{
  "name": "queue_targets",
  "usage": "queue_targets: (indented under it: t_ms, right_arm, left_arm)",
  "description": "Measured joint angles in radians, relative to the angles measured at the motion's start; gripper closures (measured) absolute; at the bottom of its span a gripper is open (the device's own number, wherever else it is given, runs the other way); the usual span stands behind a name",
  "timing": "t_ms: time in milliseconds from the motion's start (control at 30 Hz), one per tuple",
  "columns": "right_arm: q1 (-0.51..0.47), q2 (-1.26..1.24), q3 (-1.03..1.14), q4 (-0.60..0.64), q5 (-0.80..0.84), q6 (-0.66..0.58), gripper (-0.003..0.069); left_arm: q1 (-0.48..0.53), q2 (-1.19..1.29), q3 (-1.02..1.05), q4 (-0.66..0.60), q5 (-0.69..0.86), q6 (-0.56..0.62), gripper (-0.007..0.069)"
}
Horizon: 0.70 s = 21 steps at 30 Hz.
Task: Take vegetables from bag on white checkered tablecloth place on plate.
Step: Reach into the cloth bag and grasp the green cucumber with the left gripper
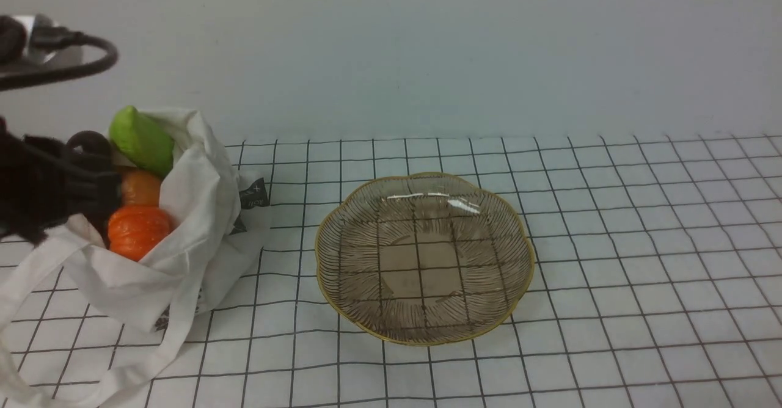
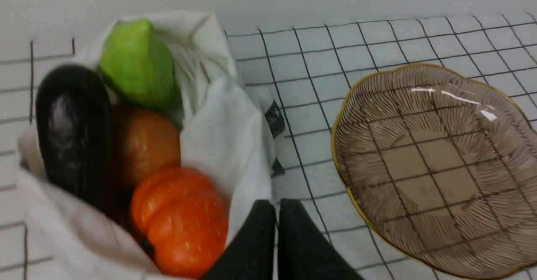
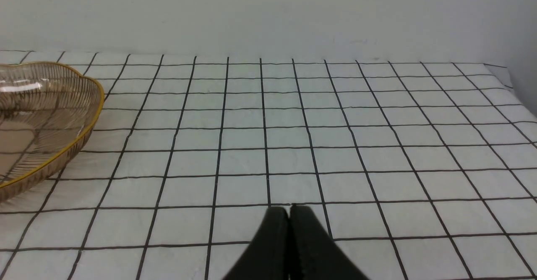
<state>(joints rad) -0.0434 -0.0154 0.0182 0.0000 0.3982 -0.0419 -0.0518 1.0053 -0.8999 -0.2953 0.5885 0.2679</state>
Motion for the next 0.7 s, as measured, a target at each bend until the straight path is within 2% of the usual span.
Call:
queue_targets:
  t_ms: [67, 200, 300, 333, 367, 400, 467, 567, 700]
  right_arm:
    - [0.0, 0.0, 0.0, 0.0, 0.0, 0.0, 0.0673]
    - [0.0, 0.0, 0.0, 0.0, 0.0, 0.0, 0.0673]
    - [0.0, 0.0, 0.0, 0.0, 0.0, 0.0, 0.0673]
    - [0.0, 0.0, 0.0, 0.0, 0.0, 0.0, 0.0673]
    - [0.0, 0.0, 0.0, 0.0, 0.0, 0.0, 0.0673]
    - [0.0, 0.0, 0.0, 0.0, 0.0, 0.0, 0.0673]
    - [0.0, 0.0, 0.0, 0.0, 0.0, 0.0, 0.0673]
    - [0.0, 0.0, 0.0, 0.0, 0.0, 0.0, 0.0673]
    - [0.0, 0.0, 0.0, 0.0, 0.0, 0.0, 0.0673]
  left_arm:
    - [0.0, 0.027, -0.019, 0.0, -0.019, 0.015, 0.0604]
    - [0.0, 0.134, -0.078, 0.016, -0.077, 0.035, 0.0504]
    - [0.0, 0.233, -0.124, 0.022, -0.111, 0.037, 0.0355]
    - [0.0, 0.276, -0.137, 0.027, -0.127, 0.037, 0.0281]
    - [0.0, 0.282, -0.141, 0.029, -0.129, 0.037, 0.027]
    - [0.0, 0.33, -0.156, 0.051, -0.169, 0.037, 0.0181]
    - [0.0, 0.373, -0.164, 0.082, -0.212, 0.037, 0.0099]
    - [0.0, 0.414, -0.17, 0.11, -0.281, 0.035, 0.0036]
    - [0.0, 0.451, -0.171, 0.116, -0.33, 0.035, 0.003]
